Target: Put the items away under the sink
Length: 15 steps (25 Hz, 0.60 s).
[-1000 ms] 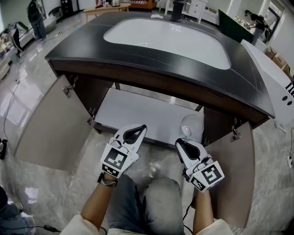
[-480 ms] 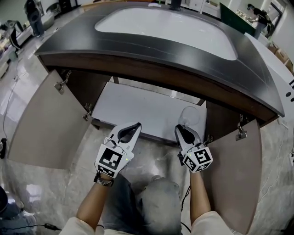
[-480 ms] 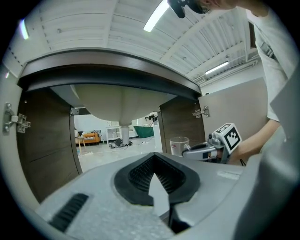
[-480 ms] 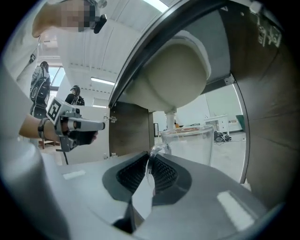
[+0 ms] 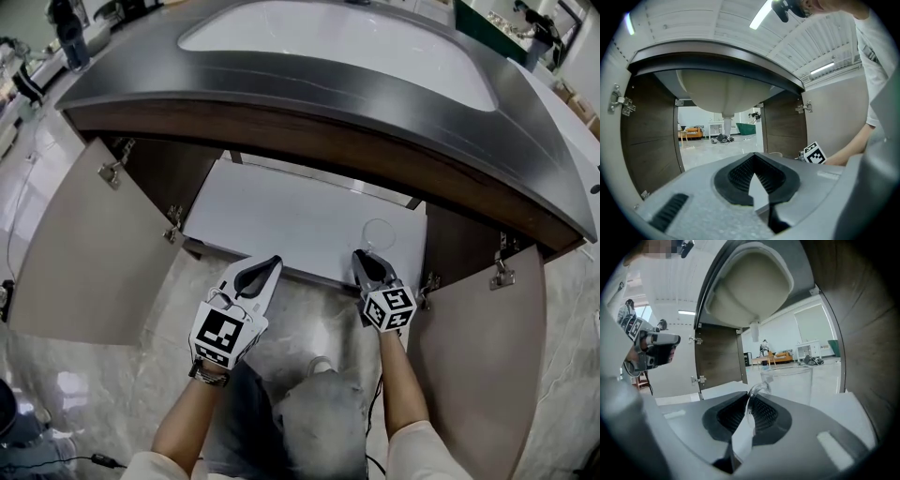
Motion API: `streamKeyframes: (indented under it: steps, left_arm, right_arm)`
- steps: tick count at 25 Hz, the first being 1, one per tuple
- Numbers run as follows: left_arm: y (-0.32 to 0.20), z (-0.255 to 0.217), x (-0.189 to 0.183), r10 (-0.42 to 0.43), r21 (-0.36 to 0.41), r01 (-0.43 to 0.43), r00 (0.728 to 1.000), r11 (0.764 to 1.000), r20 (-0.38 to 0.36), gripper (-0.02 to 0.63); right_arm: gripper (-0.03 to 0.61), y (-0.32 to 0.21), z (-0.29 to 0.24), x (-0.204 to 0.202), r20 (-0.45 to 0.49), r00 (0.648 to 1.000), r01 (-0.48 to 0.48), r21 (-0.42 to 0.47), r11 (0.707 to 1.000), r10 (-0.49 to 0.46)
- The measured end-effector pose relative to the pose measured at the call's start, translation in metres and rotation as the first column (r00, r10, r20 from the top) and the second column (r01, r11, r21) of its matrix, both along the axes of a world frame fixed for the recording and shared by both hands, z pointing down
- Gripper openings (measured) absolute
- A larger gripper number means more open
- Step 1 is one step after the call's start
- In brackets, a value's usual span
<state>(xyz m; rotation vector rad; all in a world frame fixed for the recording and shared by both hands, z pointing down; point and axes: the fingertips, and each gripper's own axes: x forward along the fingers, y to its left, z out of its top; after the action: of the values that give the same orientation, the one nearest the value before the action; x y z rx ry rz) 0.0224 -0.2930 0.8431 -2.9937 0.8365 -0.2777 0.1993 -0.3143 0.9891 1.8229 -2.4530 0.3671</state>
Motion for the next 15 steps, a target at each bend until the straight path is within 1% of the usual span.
streamKeyframes:
  steps: [5,9,15]
  left_arm:
    - [0.0,0.011,-0.005,-0.003,-0.013,0.003,1.0,1.0,0.018,0.003]
    - [-0.002,0.023,-0.008,-0.006,-0.033,0.007,1.0,0.999,0.026,0.003]
    - [-0.003,0.028,-0.005,0.006,-0.036,-0.005,0.999,0.999,0.032,0.003]
  right_arm:
    - [0.032,-0.01,0.023,0.009,0.012,1.0,-0.026,-0.039,0.999,0.026]
    - [0.032,-0.013,0.035,0.012,0.013,0.999,-0.032,-0.053,0.998,0.033]
    - [0.032,-0.016,0.04,0.014,0.021,0.999,-0.042,-0.057,0.998,0.043]
